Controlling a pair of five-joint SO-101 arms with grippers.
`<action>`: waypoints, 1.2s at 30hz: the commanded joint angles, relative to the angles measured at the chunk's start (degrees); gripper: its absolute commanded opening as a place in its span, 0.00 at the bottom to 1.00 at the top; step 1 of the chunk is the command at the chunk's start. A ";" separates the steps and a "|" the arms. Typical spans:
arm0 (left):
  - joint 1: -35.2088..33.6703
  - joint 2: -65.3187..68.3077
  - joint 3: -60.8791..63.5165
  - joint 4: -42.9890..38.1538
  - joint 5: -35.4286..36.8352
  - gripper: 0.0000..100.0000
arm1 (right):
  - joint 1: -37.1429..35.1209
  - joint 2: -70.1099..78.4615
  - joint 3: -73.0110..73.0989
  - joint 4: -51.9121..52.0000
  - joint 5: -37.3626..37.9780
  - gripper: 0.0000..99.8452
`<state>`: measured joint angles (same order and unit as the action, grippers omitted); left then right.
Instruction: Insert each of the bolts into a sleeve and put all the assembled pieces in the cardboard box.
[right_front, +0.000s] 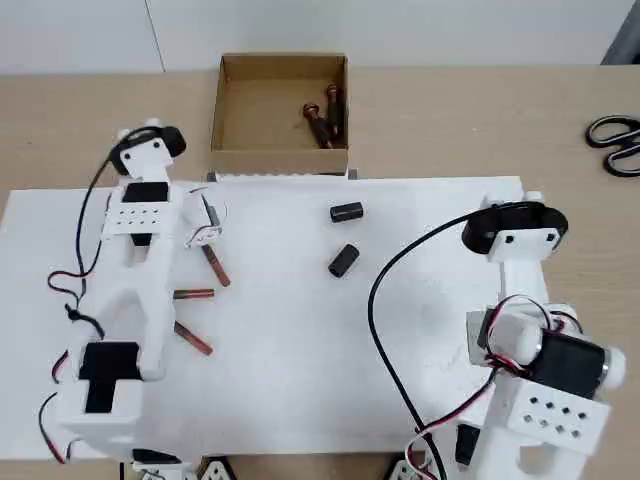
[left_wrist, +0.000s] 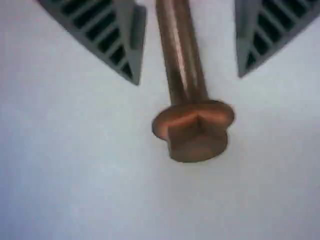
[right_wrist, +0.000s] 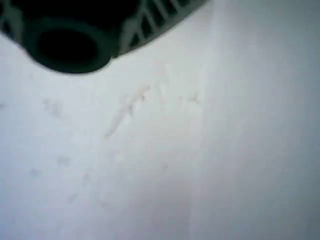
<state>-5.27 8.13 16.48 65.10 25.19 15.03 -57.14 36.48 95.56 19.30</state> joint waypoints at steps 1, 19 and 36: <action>0.35 1.23 -2.59 -0.44 0.44 0.13 | 0.75 -0.92 -0.35 -1.27 -0.62 0.01; 0.26 9.49 -7.34 -1.85 2.73 0.00 | 0.75 -0.92 -0.35 -1.27 -0.53 0.01; 9.93 -10.99 -20.18 22.15 2.55 0.00 | 0.75 -1.10 -14.24 2.86 -3.78 0.01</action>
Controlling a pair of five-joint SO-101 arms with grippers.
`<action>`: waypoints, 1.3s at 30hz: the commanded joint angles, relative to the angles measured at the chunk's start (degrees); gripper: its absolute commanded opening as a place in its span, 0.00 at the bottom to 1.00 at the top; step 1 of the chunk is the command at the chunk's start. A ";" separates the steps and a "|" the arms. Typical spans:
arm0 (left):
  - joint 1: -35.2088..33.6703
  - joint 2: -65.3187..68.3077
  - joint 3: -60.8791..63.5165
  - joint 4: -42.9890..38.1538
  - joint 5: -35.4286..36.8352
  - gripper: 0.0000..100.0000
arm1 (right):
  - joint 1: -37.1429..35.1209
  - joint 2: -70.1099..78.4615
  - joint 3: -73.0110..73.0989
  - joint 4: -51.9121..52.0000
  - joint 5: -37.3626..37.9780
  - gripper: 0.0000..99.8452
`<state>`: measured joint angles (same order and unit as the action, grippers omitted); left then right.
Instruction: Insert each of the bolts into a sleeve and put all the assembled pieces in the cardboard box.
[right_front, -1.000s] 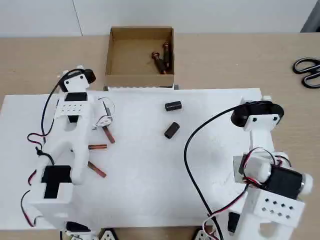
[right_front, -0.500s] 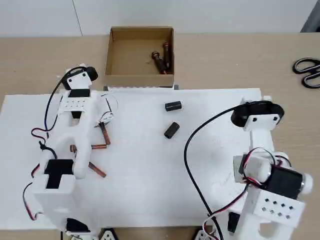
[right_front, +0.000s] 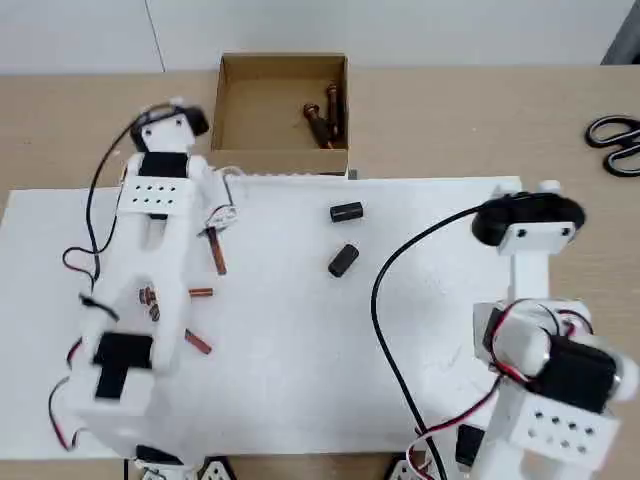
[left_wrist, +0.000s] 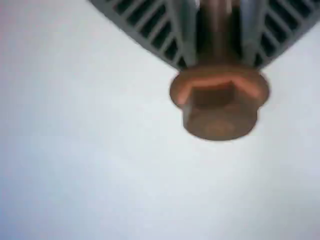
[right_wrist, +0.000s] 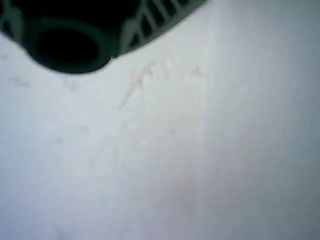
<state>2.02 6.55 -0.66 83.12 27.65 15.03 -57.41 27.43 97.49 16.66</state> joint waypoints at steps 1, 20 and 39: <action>3.52 -11.78 -3.03 5.19 0.00 0.01 | 0.75 -1.45 -6.24 0.92 -1.14 0.01; 7.21 -62.42 32.48 -7.56 -4.75 0.01 | -1.54 -41.63 21.19 -20.26 -7.03 0.00; 7.74 -100.75 67.82 -30.51 1.05 0.01 | -36.62 -45.67 43.60 -40.31 -18.29 0.00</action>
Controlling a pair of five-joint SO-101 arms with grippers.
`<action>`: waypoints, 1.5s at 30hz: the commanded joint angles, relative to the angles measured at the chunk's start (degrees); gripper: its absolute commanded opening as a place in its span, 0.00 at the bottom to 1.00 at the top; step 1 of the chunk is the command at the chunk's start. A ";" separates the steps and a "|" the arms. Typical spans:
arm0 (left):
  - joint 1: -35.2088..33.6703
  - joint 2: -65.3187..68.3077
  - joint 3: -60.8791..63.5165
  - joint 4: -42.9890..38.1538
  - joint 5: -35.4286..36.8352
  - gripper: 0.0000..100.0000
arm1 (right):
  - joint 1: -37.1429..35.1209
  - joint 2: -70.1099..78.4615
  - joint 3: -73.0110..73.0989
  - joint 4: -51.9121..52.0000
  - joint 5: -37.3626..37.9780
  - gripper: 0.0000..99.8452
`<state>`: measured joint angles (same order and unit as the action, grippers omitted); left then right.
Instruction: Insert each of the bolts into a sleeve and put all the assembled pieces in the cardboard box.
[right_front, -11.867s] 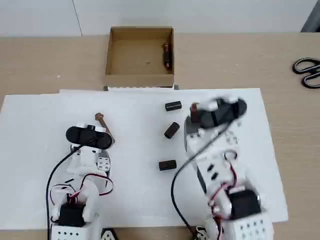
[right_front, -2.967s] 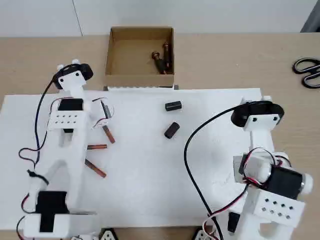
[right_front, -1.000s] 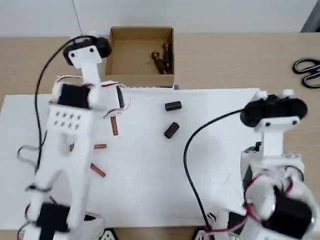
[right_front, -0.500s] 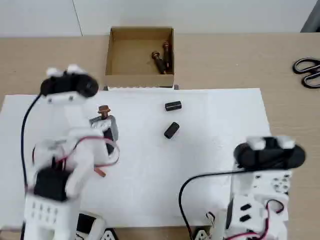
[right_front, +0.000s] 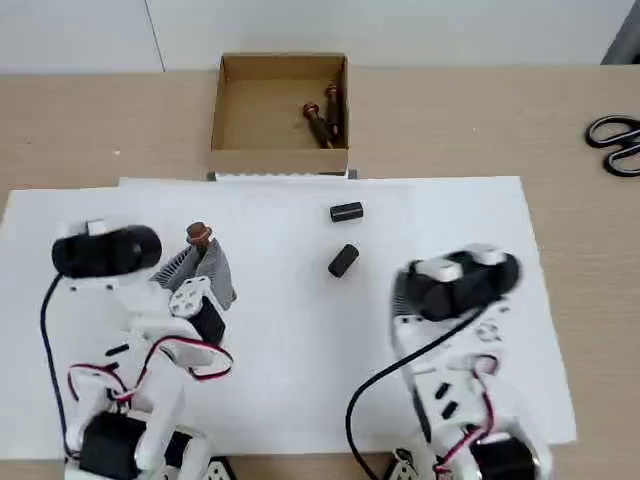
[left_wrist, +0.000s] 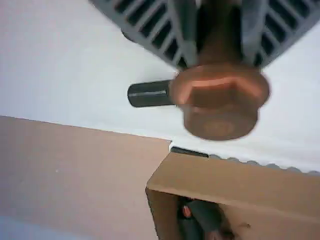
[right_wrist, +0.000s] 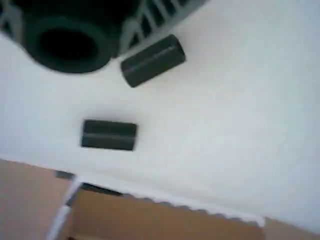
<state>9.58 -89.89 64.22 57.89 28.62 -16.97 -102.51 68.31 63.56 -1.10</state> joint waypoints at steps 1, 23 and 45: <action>0.26 -6.15 5.49 -7.38 0.09 0.01 | -6.46 -0.57 4.66 -8.75 -0.44 0.00; 11.87 -13.89 16.48 -16.35 14.51 0.01 | -21.67 -0.57 21.54 -24.31 -0.09 0.00; 16.18 -13.89 22.64 -27.34 7.82 0.01 | -26.42 -0.57 24.00 -24.22 5.10 0.00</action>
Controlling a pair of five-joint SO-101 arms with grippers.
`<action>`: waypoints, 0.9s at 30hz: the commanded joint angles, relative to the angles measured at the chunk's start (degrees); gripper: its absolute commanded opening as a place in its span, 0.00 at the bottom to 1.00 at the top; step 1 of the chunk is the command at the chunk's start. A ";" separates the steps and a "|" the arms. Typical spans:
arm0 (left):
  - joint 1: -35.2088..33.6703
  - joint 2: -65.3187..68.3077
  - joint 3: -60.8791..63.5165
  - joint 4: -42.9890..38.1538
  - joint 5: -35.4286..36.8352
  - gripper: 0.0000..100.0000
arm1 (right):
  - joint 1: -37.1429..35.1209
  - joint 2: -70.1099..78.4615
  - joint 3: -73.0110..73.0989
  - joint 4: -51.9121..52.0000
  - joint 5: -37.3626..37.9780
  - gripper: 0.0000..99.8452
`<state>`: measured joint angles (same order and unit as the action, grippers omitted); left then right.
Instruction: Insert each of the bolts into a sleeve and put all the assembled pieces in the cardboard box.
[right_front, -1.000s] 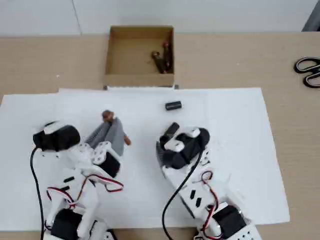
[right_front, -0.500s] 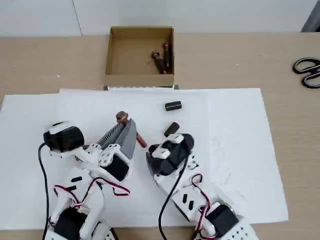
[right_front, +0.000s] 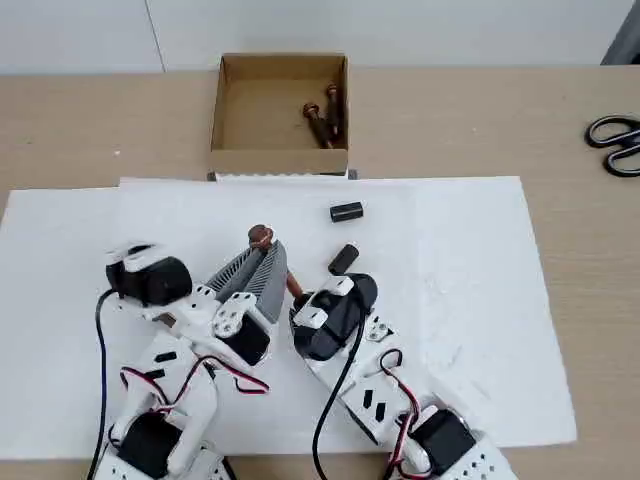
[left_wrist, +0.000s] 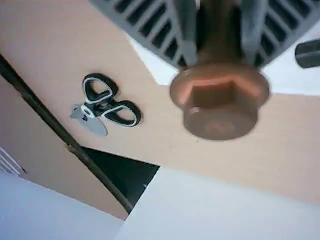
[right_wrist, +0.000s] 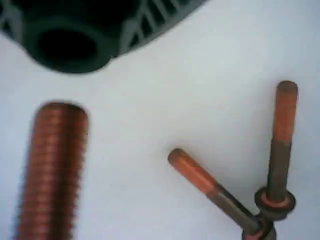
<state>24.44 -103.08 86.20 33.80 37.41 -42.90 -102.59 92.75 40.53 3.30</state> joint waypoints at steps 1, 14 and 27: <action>1.93 -0.70 1.54 -3.78 -2.11 0.01 | -0.48 -0.48 -0.44 -1.19 0.70 0.00; 2.55 -0.70 2.95 -4.13 -7.82 0.01 | -0.48 -0.48 -0.79 -1.36 0.79 0.00; 2.90 -0.70 6.90 -4.04 -7.91 0.01 | -0.48 -0.48 -1.58 -1.80 0.88 0.00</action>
<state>27.25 -103.08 92.88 31.25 29.85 -42.99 -102.51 92.84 40.53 3.65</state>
